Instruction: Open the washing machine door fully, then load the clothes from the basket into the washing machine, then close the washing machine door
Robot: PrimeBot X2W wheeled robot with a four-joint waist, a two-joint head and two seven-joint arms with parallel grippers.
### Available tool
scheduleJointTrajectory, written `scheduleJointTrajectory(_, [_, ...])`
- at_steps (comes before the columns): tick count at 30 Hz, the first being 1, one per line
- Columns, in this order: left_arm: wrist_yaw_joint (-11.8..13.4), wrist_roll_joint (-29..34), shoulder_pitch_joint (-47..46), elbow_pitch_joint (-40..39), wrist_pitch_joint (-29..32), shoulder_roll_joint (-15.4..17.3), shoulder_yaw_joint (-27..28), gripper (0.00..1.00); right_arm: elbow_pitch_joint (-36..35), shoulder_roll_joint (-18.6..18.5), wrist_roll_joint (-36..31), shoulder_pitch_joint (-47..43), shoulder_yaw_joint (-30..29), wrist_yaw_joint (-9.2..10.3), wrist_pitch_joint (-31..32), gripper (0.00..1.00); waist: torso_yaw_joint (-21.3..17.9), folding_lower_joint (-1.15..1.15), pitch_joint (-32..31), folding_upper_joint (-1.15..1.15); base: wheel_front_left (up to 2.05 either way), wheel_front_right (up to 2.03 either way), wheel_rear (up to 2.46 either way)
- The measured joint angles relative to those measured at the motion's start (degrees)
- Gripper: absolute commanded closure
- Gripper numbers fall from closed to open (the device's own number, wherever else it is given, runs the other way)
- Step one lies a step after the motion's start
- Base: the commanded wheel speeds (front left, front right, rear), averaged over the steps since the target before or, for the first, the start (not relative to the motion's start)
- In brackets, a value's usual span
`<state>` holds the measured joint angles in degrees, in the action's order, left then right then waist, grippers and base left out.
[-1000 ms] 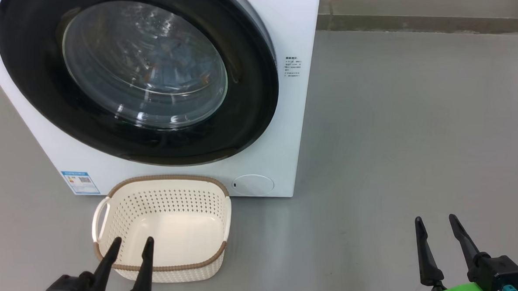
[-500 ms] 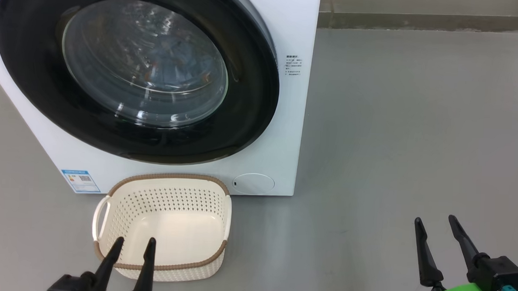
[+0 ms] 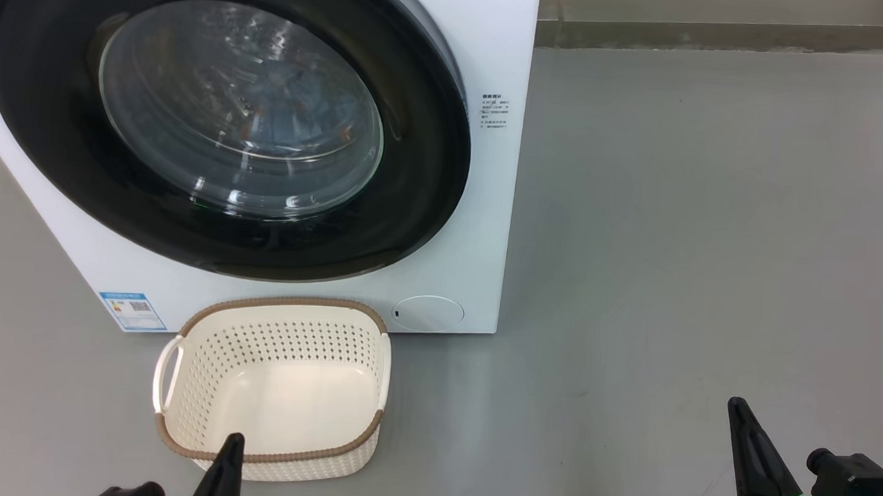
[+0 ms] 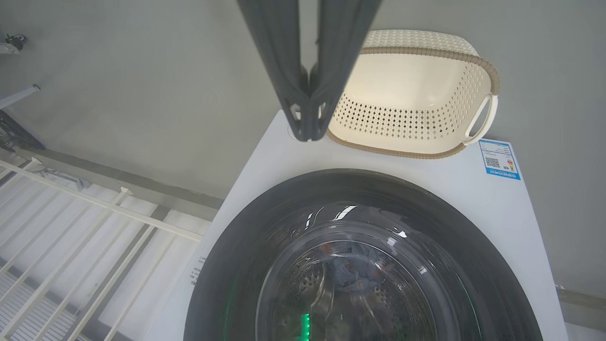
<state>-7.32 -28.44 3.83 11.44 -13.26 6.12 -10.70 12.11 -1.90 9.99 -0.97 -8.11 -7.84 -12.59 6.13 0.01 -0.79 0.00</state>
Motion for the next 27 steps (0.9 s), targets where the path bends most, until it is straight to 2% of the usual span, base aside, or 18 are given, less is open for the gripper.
scheduleJointTrajectory(27, [0.0,-15.5,-0.9,1.0,3.8,-0.2,2.6,1.0,0.6,0.0,19.1,0.2,0.1,0.0,4.0,1.0,-1.4,-0.01,0.3,0.0,0.0,0.0,0.0])
